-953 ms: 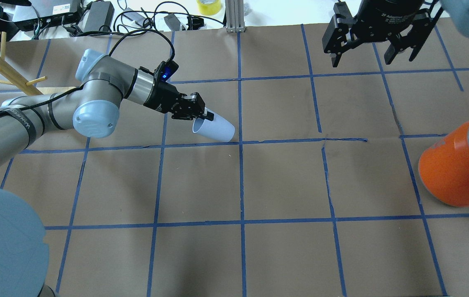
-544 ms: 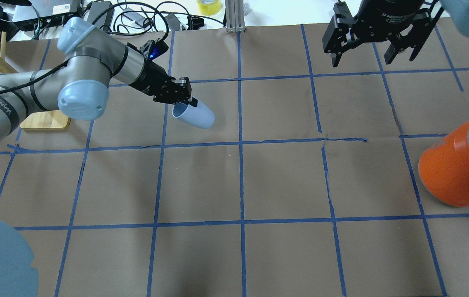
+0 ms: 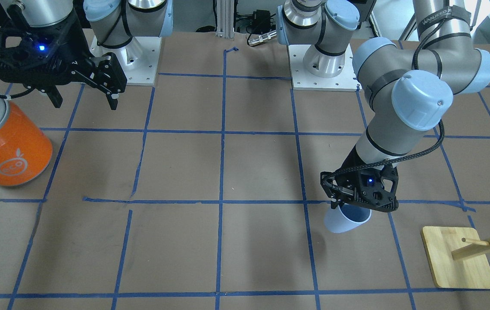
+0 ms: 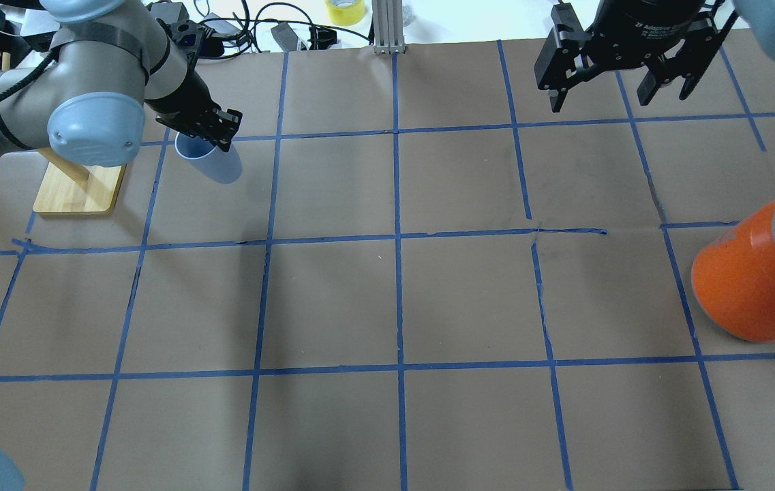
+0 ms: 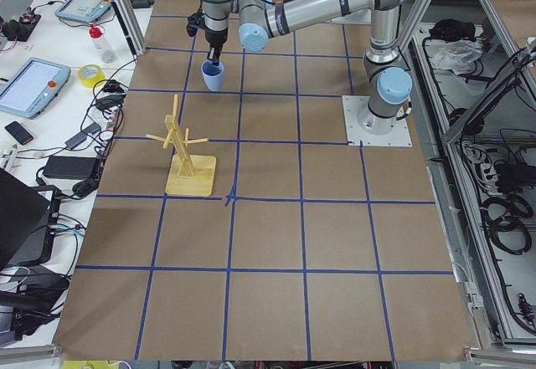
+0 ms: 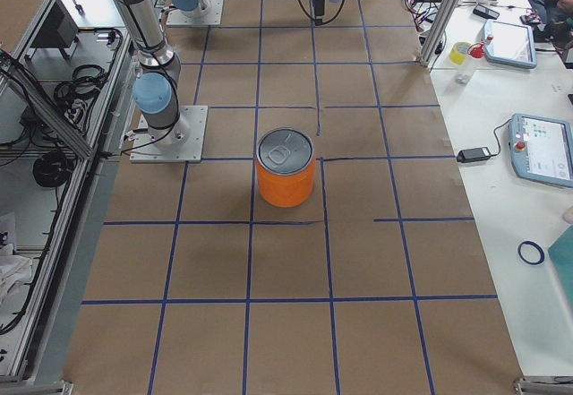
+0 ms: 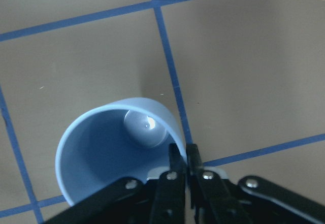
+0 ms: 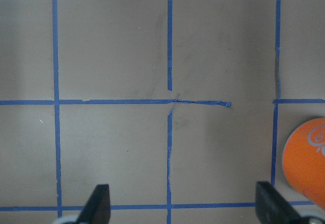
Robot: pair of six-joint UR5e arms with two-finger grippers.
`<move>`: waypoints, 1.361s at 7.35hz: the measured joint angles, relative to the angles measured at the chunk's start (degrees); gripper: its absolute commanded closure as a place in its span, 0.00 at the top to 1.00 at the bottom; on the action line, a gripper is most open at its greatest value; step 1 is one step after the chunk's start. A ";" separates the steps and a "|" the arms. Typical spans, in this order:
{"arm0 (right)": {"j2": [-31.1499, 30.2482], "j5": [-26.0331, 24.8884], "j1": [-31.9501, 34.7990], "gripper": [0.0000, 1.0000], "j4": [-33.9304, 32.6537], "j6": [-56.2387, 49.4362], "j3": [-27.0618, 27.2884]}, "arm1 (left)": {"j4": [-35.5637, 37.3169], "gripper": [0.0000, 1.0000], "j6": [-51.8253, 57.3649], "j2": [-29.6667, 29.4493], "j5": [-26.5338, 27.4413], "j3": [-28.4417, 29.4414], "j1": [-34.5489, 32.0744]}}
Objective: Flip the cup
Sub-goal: 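Swing the cup upright with the left gripper and set it down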
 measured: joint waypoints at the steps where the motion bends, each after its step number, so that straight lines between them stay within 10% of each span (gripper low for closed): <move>1: -0.19 0.04 -0.01 1.00 0.19 -0.03 0.01 | 0.83 0.00 0.32 -0.76 1.31 0.05 0.09; 10: -0.30 2.88 0.00 1.00 0.34 0.07 -0.03 | 12.51 0.00 -1.41 -6.03 2.17 -4.36 0.06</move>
